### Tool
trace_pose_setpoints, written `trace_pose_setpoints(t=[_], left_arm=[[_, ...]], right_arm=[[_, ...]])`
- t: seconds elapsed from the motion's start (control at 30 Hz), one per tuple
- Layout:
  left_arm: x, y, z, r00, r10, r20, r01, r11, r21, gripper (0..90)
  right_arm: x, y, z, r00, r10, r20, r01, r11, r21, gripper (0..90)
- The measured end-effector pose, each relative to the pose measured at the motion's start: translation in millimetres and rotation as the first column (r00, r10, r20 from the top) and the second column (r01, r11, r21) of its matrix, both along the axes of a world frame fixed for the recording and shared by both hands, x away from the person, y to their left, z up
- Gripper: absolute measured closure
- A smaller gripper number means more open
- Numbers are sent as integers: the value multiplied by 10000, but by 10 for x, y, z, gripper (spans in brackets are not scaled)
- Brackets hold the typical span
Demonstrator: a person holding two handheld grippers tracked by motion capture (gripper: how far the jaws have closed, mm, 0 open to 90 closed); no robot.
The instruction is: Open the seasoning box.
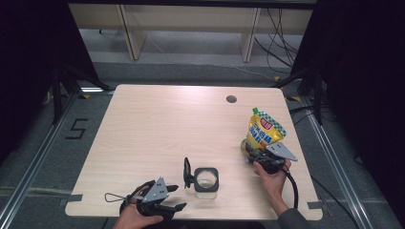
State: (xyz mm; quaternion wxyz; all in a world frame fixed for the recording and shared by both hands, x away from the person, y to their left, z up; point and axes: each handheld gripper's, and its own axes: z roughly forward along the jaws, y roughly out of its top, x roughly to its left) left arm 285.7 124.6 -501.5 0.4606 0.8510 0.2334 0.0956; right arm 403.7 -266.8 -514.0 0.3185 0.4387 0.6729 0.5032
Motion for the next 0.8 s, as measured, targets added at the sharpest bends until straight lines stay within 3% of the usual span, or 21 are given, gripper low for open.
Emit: trace_pose_setpoints(t=[0.1, 0.13, 0.17, 0.23, 0.27, 0.37, 0.5, 0.53, 0.57, 0.63, 0.7, 0.8], left_arm=[[0, 1, 3, 10000, -15, 51, 15, 10000, 24, 356], [1, 0, 4, 9999, -104, 114, 104, 9999, -26, 357], [5, 10, 12, 9998, -153, 143, 151, 9998, 132, 357], [3, 8, 13, 9998, -189, 0, 189, 9998, 58, 357], [-5, 7, 11, 9999, -104, -73, 104, 9999, -15, 357], [-8, 10, 12, 10000, 28, -12, -28, 10000, 4, 358], [-4, 19, 11, 9999, 85, 71, -85, 10000, -31, 359], [-7, 17, 10, 9999, 110, 18, -110, 9999, -74, 359], [-7, 17, 10, 9999, 110, 18, -110, 9999, -74, 359], [-7, 17, 11, 9999, 105, 19, -105, 9999, -70, 359], [0, 25, 16, 9999, 31, 141, -32, 10000, 54, 360], [-2, 28, 18, 10000, 31, 43, -31, 10000, 66, 360]], right_arm=[[-3, 18, 23, 9997, -163, 161, 165, 9997, -163, 311], [-8, 22, 51, 9999, -145, -30, 143, 9981, -593, 325], [-2, 17, 55, 10000, -12, 81, 17, 9979, -650, 331], [-10, 32, 57, 9998, -110, 158, 118, 9986, -524, 338], [-1, 21, 78, 9998, 173, 136, -162, 9965, -817, 356], [-8, 16, 122, 9992, 372, 129, -361, 9964, -764, 385], [-18, 16, 154, 9978, 647, 155, -626, 9919, -1107, 401], [-31, 25, 167, 9968, 787, 96, -771, 9899, -1190, 403], [-19, 14, 169, 9952, 908, 373, -842, 9849, -1510, 404], [-41, 35, 178, 9948, 1005, 132, -977, 9851, -1412, 406], [-60, 53, 196, 9912, 1301, 227, -1236, 9745, -1874, 407], [-76, 68, 206, 9898, 1412, 197, -1349, 9726, -1895, 408]])
